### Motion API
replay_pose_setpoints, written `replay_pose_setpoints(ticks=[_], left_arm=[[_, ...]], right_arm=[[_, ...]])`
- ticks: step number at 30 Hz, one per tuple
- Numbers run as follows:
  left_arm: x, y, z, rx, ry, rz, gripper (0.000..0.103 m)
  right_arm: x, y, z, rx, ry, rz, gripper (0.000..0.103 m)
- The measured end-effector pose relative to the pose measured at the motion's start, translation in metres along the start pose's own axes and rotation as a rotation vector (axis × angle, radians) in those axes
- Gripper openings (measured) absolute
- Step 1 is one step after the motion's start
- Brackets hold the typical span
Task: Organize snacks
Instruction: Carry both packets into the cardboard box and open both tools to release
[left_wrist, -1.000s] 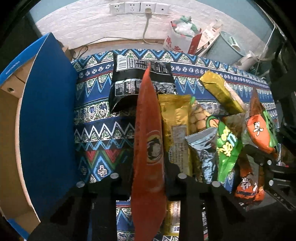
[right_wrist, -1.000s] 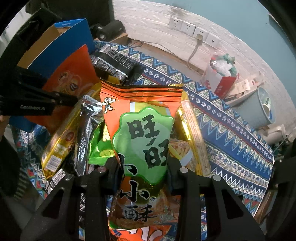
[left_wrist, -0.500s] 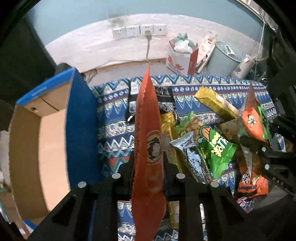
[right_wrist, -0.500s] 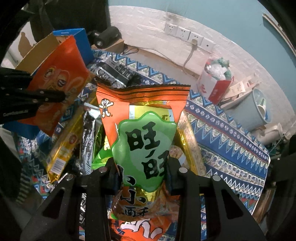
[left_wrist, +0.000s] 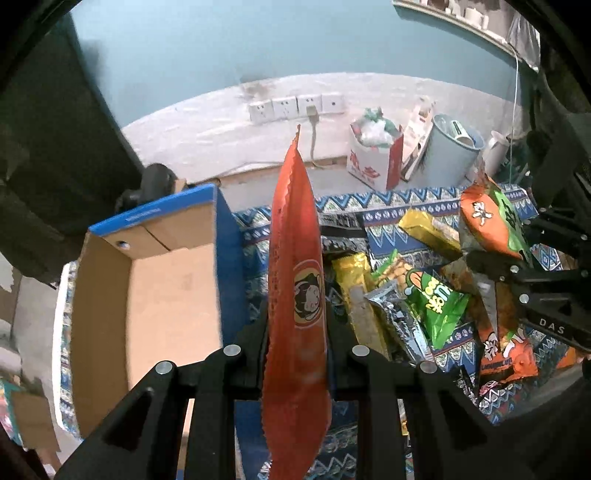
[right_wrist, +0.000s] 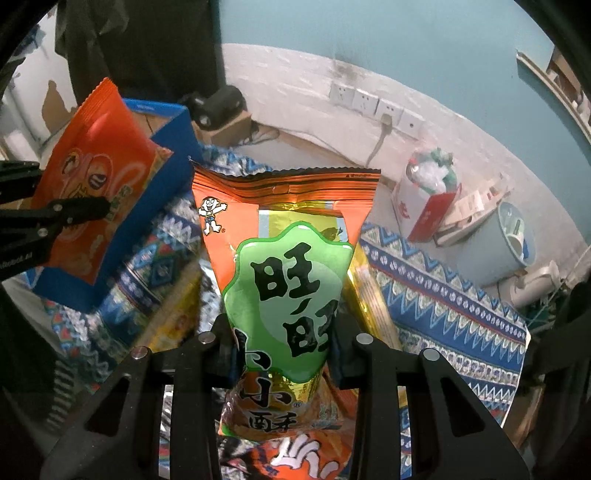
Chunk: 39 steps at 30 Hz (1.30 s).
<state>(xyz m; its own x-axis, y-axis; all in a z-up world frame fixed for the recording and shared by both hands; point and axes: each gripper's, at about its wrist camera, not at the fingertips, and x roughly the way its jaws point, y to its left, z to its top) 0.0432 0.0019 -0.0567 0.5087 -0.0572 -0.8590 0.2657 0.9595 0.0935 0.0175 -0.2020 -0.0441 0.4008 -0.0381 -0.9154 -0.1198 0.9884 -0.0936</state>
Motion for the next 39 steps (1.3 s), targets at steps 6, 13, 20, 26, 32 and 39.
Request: replay_pose_setpoints(ticks=[6, 13, 20, 26, 32, 39], left_arm=[[-0.022, 0.017, -0.002, -0.028, -0.043, -0.013, 0.023], [-0.043, 0.041, -0.004, -0.052, -0.094, 0.008, 0.023], [-0.044, 0.074, -0.011, -0.11, -0.095, 0.042, 0.023], [-0.04, 0.104, -0.024, -0.165, -0.077, 0.074, 0.023], [-0.03, 0.132, -0.039, -0.199, -0.052, 0.121, 0.023], [-0.005, 0.168, -0.06, -0.265, 0.025, 0.133, 0.023]], right_arm=[[-0.011, 0.014, 0.016, 0.003, -0.038, 0.03, 0.033], [-0.016, 0.041, 0.041, -0.015, -0.068, 0.073, 0.033], [-0.01, 0.071, 0.062, -0.05, -0.085, 0.094, 0.033], [0.001, 0.106, 0.075, -0.081, -0.095, 0.118, 0.033], [0.014, 0.141, 0.091, -0.114, -0.092, 0.153, 0.033], [0.03, 0.173, 0.104, -0.145, -0.08, 0.173, 0.033]])
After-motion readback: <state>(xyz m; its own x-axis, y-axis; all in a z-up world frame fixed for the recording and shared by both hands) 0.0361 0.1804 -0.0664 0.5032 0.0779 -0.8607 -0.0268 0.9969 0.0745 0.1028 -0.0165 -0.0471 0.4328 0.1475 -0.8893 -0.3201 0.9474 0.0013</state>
